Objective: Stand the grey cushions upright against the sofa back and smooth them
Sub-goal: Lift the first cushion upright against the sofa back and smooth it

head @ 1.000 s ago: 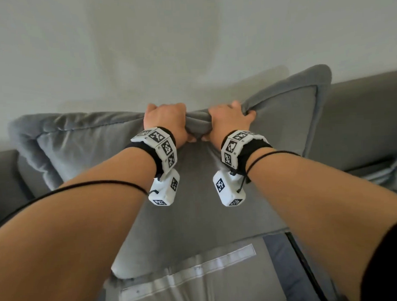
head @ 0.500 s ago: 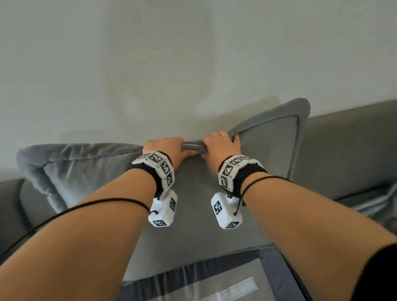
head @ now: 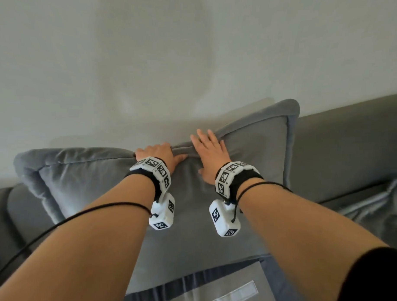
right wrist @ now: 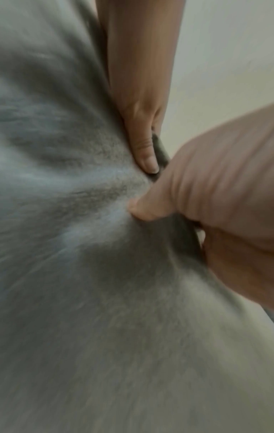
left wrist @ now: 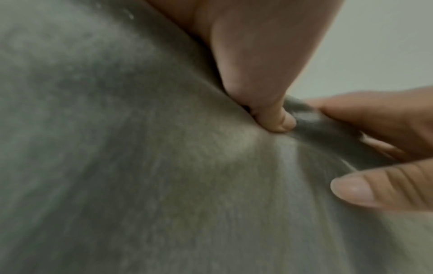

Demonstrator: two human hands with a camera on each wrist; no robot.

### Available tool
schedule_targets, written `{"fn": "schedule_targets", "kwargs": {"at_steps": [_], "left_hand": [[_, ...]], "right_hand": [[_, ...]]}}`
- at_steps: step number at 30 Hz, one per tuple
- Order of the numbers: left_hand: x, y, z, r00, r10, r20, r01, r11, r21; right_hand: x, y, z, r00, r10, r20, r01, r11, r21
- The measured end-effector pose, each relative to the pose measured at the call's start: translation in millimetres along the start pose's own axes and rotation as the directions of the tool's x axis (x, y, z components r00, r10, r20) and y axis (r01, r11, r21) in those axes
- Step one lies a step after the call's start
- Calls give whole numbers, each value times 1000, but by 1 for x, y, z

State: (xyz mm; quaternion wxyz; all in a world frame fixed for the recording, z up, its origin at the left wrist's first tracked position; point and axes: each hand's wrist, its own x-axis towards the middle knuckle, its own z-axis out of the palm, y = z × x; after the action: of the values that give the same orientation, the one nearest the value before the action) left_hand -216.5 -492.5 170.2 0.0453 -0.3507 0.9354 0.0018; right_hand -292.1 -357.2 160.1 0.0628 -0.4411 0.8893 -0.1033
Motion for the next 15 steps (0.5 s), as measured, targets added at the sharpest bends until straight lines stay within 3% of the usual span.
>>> {"fn": "schedule_targets", "kwargs": {"at_steps": [2, 6, 9, 11, 15], "left_hand": [[4, -2, 9, 995, -76, -70, 76, 997, -7], [6, 11, 18, 967, -138, -212, 142, 990, 2], [-3, 41, 18, 955, -177, -239, 157, 982, -102], [-12, 68, 16, 962, -140, -235, 98, 979, -181], [-30, 123, 13, 978, 54, -202, -103, 966, -237]], "right_hand": [[-12, 3, 11, 997, 70, -28, -70, 997, 20], [-39, 34, 31, 961, 172, 217, -195, 977, 90], [-48, 57, 25, 950, 191, 246, -227, 966, 125], [-56, 67, 22, 947, 241, 214, -279, 945, 171], [-83, 96, 16, 914, 372, 161, -404, 870, 282]]}}
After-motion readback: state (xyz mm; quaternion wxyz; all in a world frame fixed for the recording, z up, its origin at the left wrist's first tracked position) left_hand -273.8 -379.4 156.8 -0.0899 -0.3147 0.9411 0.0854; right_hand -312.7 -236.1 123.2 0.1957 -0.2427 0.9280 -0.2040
